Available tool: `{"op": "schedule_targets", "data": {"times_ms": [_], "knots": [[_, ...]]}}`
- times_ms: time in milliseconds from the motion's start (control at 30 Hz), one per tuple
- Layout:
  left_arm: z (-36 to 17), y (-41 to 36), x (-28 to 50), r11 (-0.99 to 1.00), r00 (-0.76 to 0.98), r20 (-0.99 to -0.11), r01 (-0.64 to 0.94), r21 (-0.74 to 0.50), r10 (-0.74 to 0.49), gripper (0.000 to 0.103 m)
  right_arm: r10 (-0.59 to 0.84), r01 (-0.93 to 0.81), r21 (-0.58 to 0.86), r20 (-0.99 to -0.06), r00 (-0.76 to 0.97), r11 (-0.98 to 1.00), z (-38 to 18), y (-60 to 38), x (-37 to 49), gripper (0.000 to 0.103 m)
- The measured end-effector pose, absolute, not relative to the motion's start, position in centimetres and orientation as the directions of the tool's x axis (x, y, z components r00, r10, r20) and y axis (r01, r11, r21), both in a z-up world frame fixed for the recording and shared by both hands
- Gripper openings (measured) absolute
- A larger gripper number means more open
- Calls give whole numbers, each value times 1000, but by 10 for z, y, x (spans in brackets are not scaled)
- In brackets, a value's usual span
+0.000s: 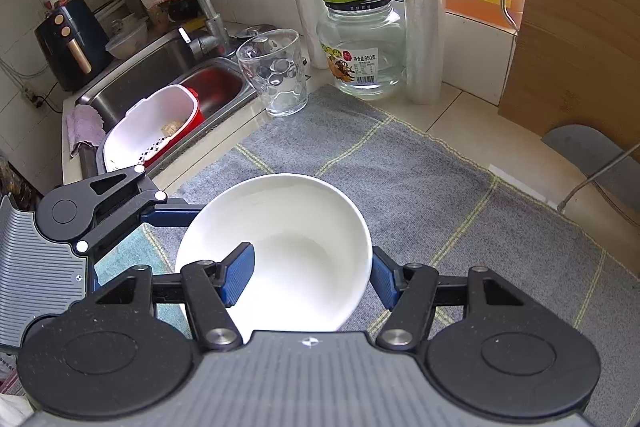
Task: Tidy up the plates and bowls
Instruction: 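Lift the patterned bowl with the right gripper and carry it to the bowl stack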
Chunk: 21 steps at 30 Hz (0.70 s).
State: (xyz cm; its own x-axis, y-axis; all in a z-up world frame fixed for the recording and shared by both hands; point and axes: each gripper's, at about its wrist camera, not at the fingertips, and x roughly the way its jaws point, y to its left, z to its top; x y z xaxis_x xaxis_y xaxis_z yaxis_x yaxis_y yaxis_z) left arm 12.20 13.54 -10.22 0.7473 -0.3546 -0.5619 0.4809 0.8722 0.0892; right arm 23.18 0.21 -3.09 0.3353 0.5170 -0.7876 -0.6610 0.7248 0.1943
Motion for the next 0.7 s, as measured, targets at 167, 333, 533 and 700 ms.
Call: {"op": "schedule_targets", "data": {"times_ms": [167,333,533,700], "knots": [[-97,125,107,860,739,-563,501,93,-370,90,522,-652,200,-780,346,731,-28,-13,215,67],[-92,113,92,846,733,-559,524,101,-388,90,524,-634,207,-771,363,745,-24,-34,198,67],[-87,93,77,822,722,-555,557,114,-413,90,519,-613,206,-761,389,763,-18,-60,178,67],[-82,73,70,802,708,-548,588,109,-445,90,507,-591,196,-753,420,782,-12,-84,163,67]]}}
